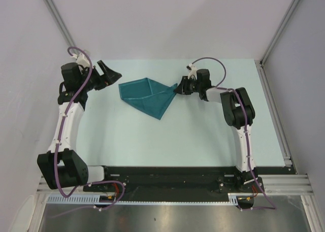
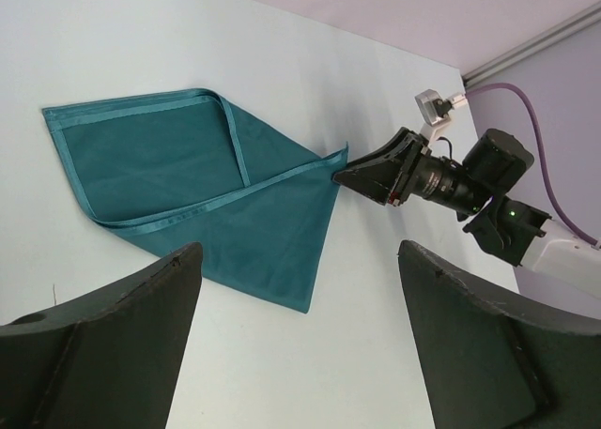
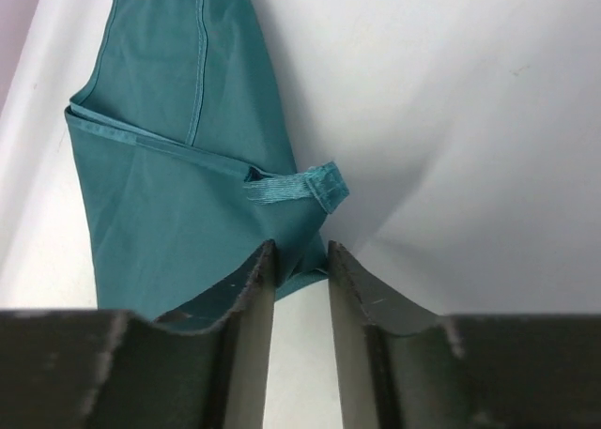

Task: Fold the napkin, place the utensils inside, and roll it up
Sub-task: Adjust the napkin at the center of the board, then roll the napkin at the center of the board.

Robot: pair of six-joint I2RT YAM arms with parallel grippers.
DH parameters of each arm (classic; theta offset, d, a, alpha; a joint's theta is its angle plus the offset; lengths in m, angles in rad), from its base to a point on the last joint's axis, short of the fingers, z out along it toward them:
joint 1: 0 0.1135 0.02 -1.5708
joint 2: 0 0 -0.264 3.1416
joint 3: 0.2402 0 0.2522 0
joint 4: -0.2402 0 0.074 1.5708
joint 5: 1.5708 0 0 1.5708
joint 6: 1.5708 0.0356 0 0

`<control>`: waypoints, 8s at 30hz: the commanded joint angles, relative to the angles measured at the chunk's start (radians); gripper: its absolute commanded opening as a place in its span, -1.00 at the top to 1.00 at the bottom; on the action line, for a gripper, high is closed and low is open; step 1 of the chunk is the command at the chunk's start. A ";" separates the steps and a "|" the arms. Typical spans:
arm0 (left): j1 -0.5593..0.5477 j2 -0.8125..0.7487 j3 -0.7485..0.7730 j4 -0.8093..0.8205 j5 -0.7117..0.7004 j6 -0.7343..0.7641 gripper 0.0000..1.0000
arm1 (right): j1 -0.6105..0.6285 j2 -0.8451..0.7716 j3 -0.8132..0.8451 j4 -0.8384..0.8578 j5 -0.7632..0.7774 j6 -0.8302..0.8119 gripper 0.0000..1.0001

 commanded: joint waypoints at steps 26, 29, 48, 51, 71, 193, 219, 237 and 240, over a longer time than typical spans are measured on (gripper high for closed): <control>0.007 -0.043 -0.039 0.091 0.060 -0.045 -0.79 | 0.018 -0.533 -0.699 0.109 0.440 0.283 1.00; -0.010 -0.057 -0.049 0.096 0.048 -0.042 -0.79 | 0.042 -0.678 -0.833 0.073 0.537 0.318 1.00; -0.490 -0.091 -0.373 0.186 -0.179 -0.094 -0.80 | 0.056 -1.364 -1.109 -0.299 0.618 0.275 -0.48; -0.510 -0.036 -0.439 0.251 -0.173 -0.126 -0.79 | -0.045 -1.302 -1.082 -0.279 0.488 0.224 -0.47; -0.605 0.250 -0.573 0.576 -0.121 -0.252 -0.46 | -0.143 -1.088 -1.102 -0.070 0.207 0.217 -0.30; -0.631 0.448 -0.646 0.706 -0.202 -0.301 -0.11 | -0.116 -0.671 -0.954 0.060 0.095 0.253 0.89; -0.644 0.514 -0.586 0.797 -0.044 -0.424 1.00 | -0.110 -0.911 -0.919 -0.105 0.179 0.113 -0.14; -0.566 0.500 -0.456 0.526 0.137 -0.416 1.00 | 0.600 -1.004 -0.942 0.060 0.906 -0.443 -0.61; -0.550 0.514 -0.435 0.492 0.169 -0.419 1.00 | 0.686 -0.921 -0.908 0.094 0.956 -0.487 -0.61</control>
